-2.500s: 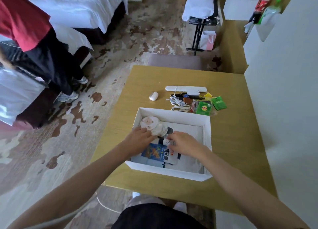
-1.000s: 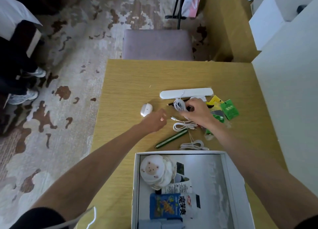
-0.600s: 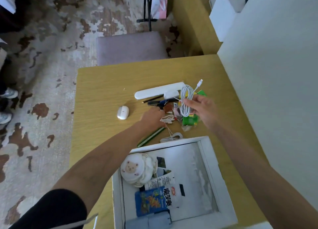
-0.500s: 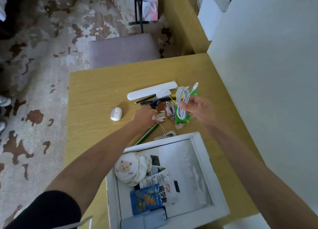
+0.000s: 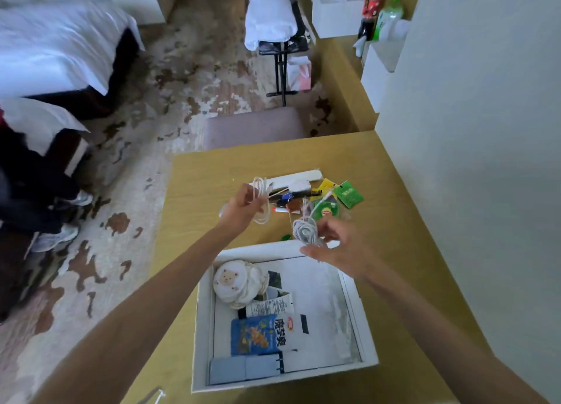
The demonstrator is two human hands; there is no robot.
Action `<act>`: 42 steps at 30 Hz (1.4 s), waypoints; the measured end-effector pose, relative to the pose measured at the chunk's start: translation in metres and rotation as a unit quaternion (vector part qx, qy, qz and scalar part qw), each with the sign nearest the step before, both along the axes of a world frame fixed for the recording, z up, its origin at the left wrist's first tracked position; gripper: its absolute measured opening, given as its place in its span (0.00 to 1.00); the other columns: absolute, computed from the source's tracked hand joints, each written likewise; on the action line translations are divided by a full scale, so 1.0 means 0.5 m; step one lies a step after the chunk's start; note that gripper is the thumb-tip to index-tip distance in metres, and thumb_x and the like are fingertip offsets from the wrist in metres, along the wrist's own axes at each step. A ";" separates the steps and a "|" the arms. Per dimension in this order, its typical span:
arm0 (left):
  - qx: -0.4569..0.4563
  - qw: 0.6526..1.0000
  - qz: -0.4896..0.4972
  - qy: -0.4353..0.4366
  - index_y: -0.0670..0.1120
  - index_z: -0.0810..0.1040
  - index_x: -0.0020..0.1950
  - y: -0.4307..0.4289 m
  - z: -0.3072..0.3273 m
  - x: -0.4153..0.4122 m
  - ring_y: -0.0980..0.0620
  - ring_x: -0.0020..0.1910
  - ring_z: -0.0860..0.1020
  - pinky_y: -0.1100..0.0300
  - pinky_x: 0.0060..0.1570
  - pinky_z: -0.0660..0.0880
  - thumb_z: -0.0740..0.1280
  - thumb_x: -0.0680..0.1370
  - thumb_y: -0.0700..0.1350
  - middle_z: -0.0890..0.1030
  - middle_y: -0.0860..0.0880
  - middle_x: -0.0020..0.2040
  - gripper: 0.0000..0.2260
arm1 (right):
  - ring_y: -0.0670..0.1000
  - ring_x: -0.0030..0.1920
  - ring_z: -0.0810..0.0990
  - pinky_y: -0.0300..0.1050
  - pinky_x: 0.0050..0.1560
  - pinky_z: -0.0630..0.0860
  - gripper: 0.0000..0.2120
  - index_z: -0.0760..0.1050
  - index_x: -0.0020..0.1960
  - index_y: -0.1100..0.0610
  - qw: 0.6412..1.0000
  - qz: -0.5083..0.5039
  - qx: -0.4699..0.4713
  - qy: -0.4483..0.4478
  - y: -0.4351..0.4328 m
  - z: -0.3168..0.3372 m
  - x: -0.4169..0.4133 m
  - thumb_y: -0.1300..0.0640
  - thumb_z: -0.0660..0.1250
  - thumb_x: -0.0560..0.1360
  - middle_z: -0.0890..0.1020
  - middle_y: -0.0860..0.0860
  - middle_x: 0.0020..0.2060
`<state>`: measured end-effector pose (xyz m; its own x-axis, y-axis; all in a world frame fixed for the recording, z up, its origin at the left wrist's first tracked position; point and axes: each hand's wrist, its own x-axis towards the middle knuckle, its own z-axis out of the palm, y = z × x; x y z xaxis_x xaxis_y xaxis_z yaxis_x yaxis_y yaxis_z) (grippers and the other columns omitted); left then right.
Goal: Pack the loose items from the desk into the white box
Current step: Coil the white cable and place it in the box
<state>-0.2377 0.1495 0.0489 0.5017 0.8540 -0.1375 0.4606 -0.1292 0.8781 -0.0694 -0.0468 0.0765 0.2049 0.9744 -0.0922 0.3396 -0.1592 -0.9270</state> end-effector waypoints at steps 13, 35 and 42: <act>-0.160 0.971 0.108 -0.143 0.39 0.70 0.56 -0.259 0.074 -0.183 0.50 0.37 0.74 0.60 0.33 0.72 0.65 0.79 0.46 0.80 0.45 0.43 0.11 | 0.52 0.47 0.78 0.47 0.43 0.73 0.13 0.73 0.52 0.53 0.889 0.160 0.028 -0.429 0.013 -0.179 -0.126 0.52 0.72 0.71 0.76 0.49 0.48; -0.337 0.915 -0.020 -0.222 0.43 0.72 0.61 -0.201 0.049 -0.191 0.45 0.44 0.76 0.56 0.37 0.71 0.57 0.80 0.40 0.80 0.40 0.48 0.11 | 0.38 0.50 0.80 0.31 0.48 0.76 0.12 0.77 0.55 0.44 0.996 -0.043 0.001 -0.075 -0.009 -0.022 -0.205 0.56 0.71 0.74 0.82 0.37 0.50; -0.276 0.934 -0.121 -0.193 0.45 0.69 0.63 -0.199 0.043 -0.168 0.46 0.51 0.81 0.51 0.48 0.79 0.64 0.78 0.39 0.83 0.45 0.53 0.14 | 0.42 0.39 0.83 0.34 0.40 0.77 0.08 0.83 0.46 0.53 0.975 -0.222 0.007 0.010 0.003 0.014 -0.238 0.49 0.71 0.74 0.86 0.44 0.38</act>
